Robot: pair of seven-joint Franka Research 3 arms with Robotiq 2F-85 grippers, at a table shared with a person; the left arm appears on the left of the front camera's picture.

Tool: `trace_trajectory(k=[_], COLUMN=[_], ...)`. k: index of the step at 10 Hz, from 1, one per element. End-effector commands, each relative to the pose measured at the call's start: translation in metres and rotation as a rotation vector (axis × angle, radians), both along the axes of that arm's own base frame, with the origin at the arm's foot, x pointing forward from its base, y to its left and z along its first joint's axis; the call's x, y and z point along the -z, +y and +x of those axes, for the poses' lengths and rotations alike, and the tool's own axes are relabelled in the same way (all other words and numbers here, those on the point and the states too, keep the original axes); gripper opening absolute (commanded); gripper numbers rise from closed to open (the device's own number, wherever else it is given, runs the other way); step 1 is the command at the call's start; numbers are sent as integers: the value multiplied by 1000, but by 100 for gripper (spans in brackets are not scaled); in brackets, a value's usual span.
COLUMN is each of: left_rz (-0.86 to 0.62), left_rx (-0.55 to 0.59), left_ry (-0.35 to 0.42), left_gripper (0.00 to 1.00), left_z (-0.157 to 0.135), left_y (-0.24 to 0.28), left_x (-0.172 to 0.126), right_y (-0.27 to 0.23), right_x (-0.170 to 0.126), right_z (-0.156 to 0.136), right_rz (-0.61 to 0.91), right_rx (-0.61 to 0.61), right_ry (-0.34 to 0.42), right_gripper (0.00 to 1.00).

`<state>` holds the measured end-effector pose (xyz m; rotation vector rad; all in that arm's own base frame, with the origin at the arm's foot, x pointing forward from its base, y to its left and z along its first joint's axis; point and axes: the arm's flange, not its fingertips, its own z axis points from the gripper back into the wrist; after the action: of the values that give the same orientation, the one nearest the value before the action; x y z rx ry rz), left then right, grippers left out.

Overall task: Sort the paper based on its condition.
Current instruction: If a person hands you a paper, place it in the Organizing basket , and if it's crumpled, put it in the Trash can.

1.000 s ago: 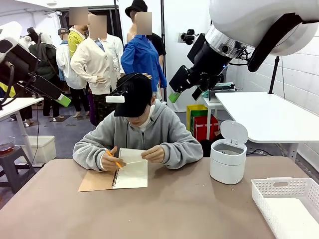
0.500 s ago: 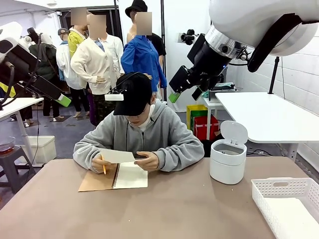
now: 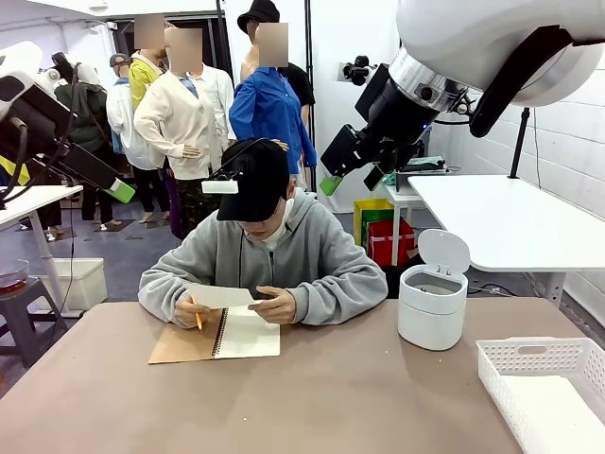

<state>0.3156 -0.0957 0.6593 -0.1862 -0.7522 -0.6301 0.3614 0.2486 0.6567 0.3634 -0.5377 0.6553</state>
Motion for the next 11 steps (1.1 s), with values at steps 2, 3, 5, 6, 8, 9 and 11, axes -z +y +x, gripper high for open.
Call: trace_trajectory(k=[2,3,5,6,8,9,11], left_rz=[-22,-22,-22,-22,-22,-22,-22], left_rx=[-3,-3,-3,-3,-3,-3,-3], left_ry=[10,10,10,10,10,10,10], left_gripper=[100,100,100,100,100,100,100], left_z=[0,0,0,0,0,0,0], left_y=[0,0,0,0,0,0,0], left_x=[0,0,0,0,0,0,0], right_y=[0,0,0,0,0,0,0], right_x=[2,2,2,2,2,2,2], right_z=[-2,-2,-2,-2,-2,-2,-2], right_rz=[5,5,5,5,5,5,5], right_rx=[10,10,10,10,10,10,10], right_ry=[10,10,10,10,10,10,10], right_gripper=[100,100,100,100,100,100,100])
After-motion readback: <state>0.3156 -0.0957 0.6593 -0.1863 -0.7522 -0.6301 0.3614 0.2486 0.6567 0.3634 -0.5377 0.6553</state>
